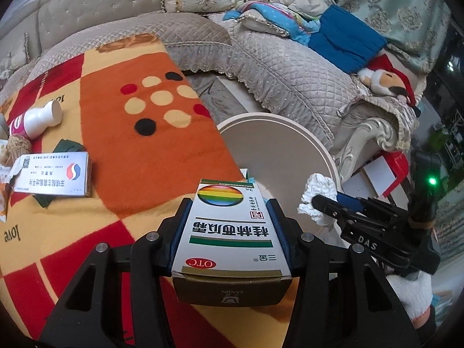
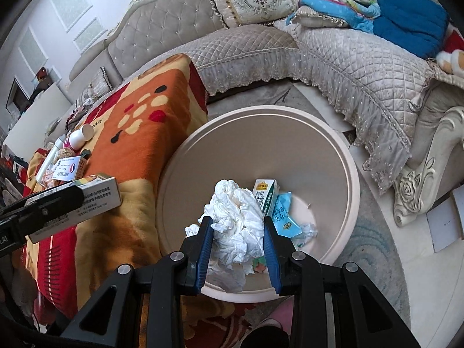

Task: Collect trash
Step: 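Carry both items over the bin and open both tools to drop them, then move both tools back over the blanket toward the remaining trash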

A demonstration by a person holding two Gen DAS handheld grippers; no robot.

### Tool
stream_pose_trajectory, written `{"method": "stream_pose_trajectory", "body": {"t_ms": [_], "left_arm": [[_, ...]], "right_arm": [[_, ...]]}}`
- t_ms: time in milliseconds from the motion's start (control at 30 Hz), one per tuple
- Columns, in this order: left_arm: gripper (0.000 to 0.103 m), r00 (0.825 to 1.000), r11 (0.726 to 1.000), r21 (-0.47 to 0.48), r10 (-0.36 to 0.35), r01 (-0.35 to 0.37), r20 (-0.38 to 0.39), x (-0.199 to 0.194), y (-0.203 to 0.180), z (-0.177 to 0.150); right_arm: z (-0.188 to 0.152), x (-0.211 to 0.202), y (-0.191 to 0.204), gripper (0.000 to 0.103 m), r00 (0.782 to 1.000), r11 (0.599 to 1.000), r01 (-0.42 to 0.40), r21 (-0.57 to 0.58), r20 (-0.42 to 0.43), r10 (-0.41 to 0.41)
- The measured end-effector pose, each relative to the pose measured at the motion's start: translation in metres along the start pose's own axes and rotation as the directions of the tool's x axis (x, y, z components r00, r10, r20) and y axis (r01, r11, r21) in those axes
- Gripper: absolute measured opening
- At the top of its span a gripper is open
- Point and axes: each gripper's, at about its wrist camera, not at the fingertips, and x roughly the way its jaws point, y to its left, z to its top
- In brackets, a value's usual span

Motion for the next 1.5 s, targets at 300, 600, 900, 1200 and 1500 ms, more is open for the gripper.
{"method": "stream_pose_trajectory", "body": {"t_ms": [300,600,900,1200,1500], "left_arm": [[0.049,0.997,0.998,0.008,-0.068,0.068,0.024,-0.006,-0.013,0.008],[0.050,0.989,0.988,-0.035,-0.149,0.150,0.017,0.028,-0.022,0.034],[0.069,0.981,0.979,-0.076,-0.190,0.191,0.024,0.031,-0.016,0.034],[0.069,0.994,0.991,-0.077,-0.109,0.111,0.030,0.020,-0.004,0.024],[0.069,0.997,0.997,-0.055,-0.042,0.046,0.060,0.004,0.009,0.007]], "right_arm": [[-0.001,-0.001,-0.001,0.032,1.000,1.000,-0.012,0.010,0.002,0.012],[0.003,0.007,-0.012,0.034,1.000,0.999,0.009,0.051,-0.016,-0.009],[0.005,0.014,-0.028,0.055,1.000,0.992,0.004,0.128,-0.014,-0.002],[0.003,0.011,-0.021,0.055,1.000,0.994,0.022,0.106,-0.012,-0.021],[-0.001,0.004,-0.002,0.055,0.999,0.997,0.050,0.058,-0.004,-0.050]]}}
